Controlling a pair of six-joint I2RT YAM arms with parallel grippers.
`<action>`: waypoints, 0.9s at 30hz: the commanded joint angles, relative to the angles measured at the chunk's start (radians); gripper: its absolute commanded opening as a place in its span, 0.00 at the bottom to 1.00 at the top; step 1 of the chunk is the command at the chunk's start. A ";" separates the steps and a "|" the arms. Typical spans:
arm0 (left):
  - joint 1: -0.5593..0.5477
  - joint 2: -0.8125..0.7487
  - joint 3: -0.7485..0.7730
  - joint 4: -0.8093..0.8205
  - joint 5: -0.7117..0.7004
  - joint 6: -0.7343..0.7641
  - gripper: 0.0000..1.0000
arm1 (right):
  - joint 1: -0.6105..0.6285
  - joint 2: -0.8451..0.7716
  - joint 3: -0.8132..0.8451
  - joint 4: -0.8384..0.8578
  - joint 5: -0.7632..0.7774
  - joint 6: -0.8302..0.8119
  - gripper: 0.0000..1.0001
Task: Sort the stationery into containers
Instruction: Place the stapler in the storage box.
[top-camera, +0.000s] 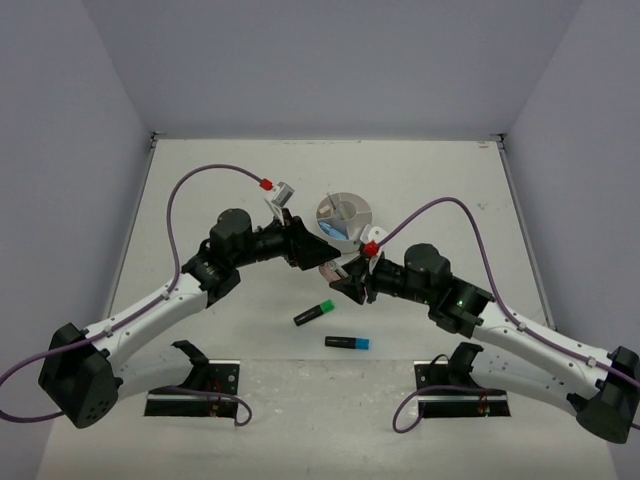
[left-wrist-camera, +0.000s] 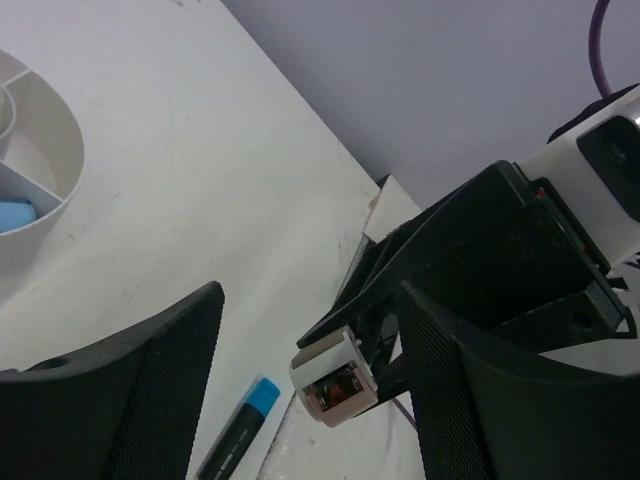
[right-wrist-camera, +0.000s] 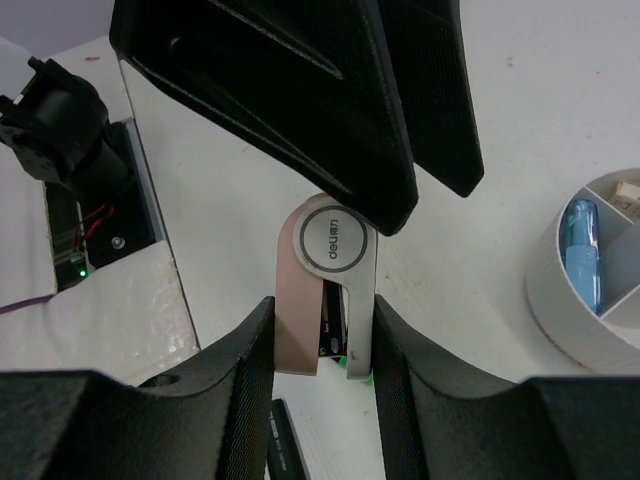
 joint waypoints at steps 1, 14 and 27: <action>-0.031 0.009 -0.002 0.133 0.065 -0.052 0.60 | 0.004 -0.020 0.005 0.070 0.073 -0.020 0.00; -0.065 0.082 0.016 0.108 0.071 -0.055 0.50 | 0.006 -0.073 -0.020 0.121 0.169 -0.003 0.00; -0.076 0.102 0.044 0.107 0.051 -0.063 0.41 | 0.006 -0.095 -0.050 0.139 0.212 -0.003 0.00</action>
